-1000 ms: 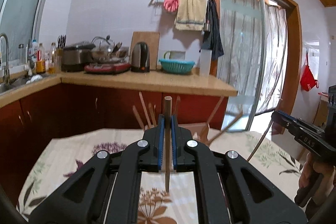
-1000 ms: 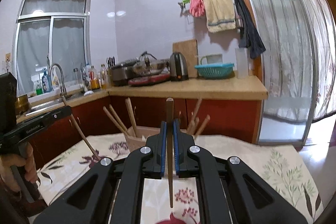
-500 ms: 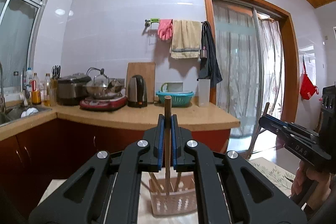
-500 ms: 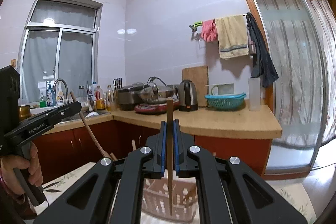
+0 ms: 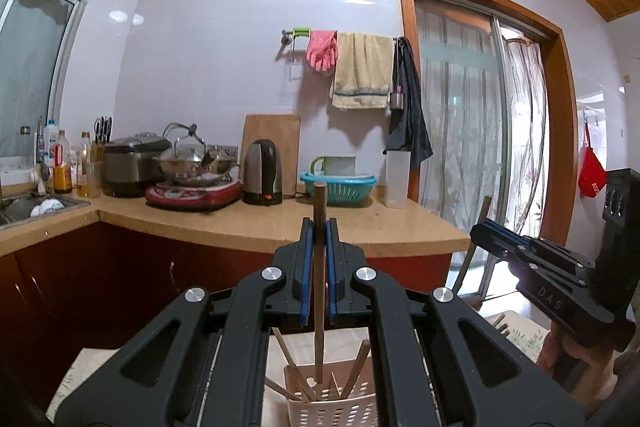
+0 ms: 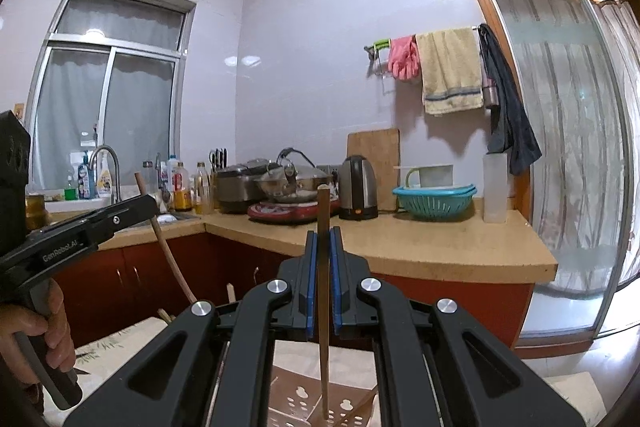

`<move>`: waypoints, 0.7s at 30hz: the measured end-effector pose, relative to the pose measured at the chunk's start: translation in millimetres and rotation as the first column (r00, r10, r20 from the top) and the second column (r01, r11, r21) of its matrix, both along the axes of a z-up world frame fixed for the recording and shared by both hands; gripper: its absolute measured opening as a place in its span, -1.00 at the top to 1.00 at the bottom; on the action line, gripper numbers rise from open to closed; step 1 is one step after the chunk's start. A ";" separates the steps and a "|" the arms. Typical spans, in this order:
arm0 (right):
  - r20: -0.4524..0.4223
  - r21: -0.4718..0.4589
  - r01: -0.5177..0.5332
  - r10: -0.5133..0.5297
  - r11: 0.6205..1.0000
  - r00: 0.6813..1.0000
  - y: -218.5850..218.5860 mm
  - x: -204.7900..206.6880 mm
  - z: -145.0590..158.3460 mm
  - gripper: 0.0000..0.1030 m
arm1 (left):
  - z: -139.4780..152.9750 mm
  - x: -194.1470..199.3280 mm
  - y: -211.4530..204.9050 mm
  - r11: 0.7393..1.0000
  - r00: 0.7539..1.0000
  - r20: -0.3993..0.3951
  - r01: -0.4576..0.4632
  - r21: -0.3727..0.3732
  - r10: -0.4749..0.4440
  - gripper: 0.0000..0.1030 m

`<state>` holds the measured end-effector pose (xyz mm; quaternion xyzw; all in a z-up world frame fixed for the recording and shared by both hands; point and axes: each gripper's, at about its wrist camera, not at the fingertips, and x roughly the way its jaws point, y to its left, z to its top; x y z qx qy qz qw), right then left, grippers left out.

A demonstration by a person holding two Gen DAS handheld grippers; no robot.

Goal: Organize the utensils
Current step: 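Open the right tool to drop its chopstick in the holder while the left tool opens too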

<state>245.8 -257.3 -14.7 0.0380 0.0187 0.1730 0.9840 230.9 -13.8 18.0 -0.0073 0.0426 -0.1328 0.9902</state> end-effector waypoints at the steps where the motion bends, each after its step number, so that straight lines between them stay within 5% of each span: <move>1: -0.007 -0.001 -0.001 0.001 1.000 1.000 1.4 1.6 -2.9 0.87 | -4.0 3.5 -0.2 1.000 1.000 -0.008 -0.001 0.000 0.001 0.87; 11: -0.099 -0.038 0.002 -0.006 0.999 0.995 9.6 21.9 -35.8 0.87 | -40.1 30.9 6.0 1.000 0.995 -0.102 0.000 -0.014 -0.001 0.85; 21: -0.147 -0.045 0.007 -0.014 0.999 0.989 9.9 23.3 -46.0 0.74 | -48.9 32.1 3.7 1.000 0.993 -0.117 -0.001 0.013 0.003 0.15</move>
